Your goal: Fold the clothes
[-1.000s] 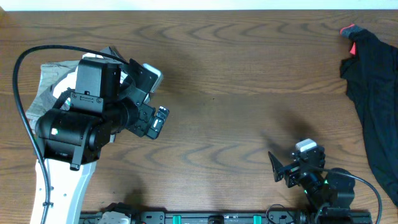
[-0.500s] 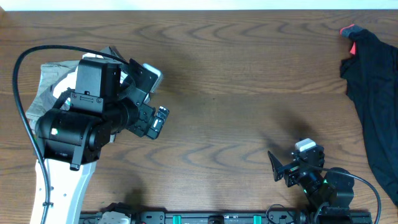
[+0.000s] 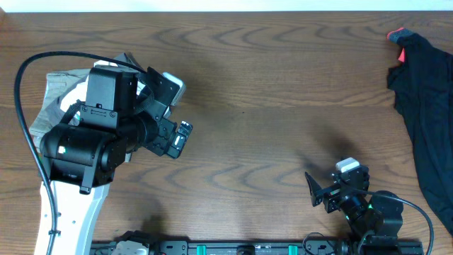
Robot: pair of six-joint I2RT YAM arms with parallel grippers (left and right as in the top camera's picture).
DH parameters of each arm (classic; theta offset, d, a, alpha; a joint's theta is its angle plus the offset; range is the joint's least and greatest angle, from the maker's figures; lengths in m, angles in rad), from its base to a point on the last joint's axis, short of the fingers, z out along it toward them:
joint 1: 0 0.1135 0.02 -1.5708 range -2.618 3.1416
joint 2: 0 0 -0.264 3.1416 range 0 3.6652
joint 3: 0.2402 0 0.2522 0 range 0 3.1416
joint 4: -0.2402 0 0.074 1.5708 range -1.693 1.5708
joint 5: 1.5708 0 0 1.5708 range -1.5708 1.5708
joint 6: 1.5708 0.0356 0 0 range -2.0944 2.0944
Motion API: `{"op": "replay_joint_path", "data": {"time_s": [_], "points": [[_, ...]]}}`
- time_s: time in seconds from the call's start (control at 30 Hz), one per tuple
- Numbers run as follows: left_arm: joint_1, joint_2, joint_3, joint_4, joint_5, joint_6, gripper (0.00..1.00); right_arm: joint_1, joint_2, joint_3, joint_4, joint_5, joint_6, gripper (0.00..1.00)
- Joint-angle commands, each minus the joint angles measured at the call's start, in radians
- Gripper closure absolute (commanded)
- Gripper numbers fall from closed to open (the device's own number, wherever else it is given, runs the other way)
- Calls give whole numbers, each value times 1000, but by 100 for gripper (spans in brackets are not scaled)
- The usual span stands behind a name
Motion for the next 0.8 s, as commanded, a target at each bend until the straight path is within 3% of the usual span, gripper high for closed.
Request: {"op": "replay_joint_path", "data": {"time_s": [0.0,0.47,0.77], "points": [[-4,0,0,-3,-11,13,2,10,-8,-3,3,-7,15,1],[-3,-23,-9,-29,-83,8,2,10,-8,-3,3,-7,15,1],[-3,-168,-13,-13,-82,-39,2,10,-8,-3,3,-8,15,1]]}}
